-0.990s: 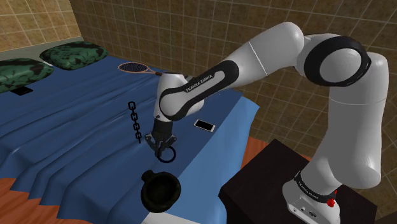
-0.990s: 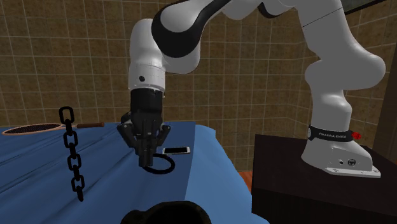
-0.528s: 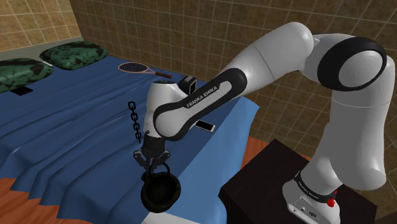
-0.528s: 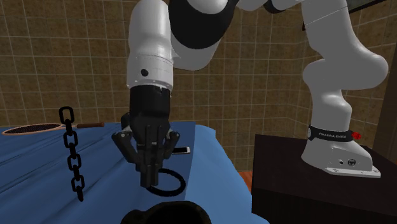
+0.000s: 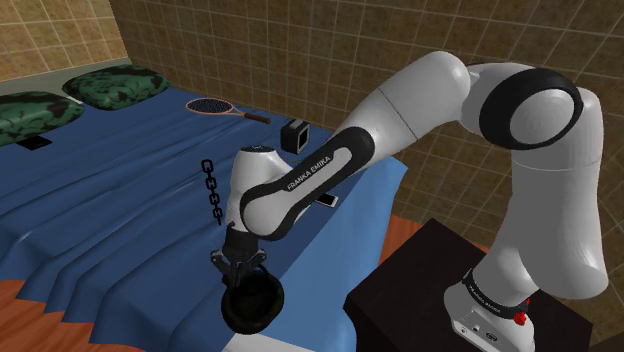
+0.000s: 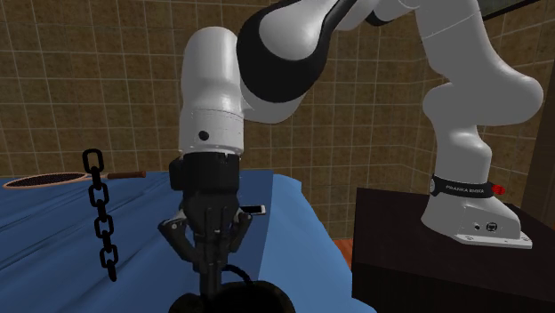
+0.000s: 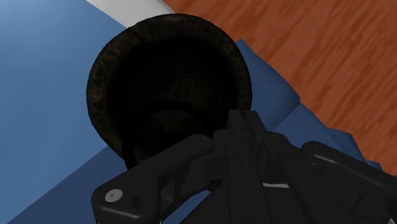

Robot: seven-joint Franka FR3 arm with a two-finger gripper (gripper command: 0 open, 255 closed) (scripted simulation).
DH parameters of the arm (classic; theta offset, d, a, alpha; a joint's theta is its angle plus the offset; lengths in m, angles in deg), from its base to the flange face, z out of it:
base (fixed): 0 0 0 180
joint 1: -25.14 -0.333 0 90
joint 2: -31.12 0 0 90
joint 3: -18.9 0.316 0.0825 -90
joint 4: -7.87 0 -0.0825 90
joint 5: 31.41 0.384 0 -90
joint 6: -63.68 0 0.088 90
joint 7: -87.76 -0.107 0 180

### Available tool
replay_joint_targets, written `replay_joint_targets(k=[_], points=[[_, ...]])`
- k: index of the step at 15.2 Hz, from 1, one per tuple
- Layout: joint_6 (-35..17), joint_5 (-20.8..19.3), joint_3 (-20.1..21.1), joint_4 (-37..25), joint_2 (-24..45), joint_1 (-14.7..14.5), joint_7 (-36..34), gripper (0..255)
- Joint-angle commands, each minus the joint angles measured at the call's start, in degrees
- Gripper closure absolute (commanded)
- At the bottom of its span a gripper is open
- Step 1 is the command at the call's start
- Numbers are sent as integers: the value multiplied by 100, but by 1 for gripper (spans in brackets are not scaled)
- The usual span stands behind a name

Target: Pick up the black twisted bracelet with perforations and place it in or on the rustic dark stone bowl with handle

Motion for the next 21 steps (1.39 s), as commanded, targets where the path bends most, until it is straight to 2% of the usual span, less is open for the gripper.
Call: replay_joint_targets(k=[1, 3, 4, 8, 12, 13, 21], points=[[-109, 1, -4, 7, 105, -9, 33, 255], [-95, -10, -10, -30, 129, -17, 24, 255], [-95, -10, -10, -30, 129, -17, 24, 0], [-585, -1311, -916, 1028, -588, -994, -1365, 0], [-622, -3119, -1973, 1859, -1141, -2165, -3226, 0], [-600, -3274, -2043, 1912, -1178, -2248, -3383, 0], [-1070, -3402, -2119, 1828, -628, -2236, -3478, 0]])
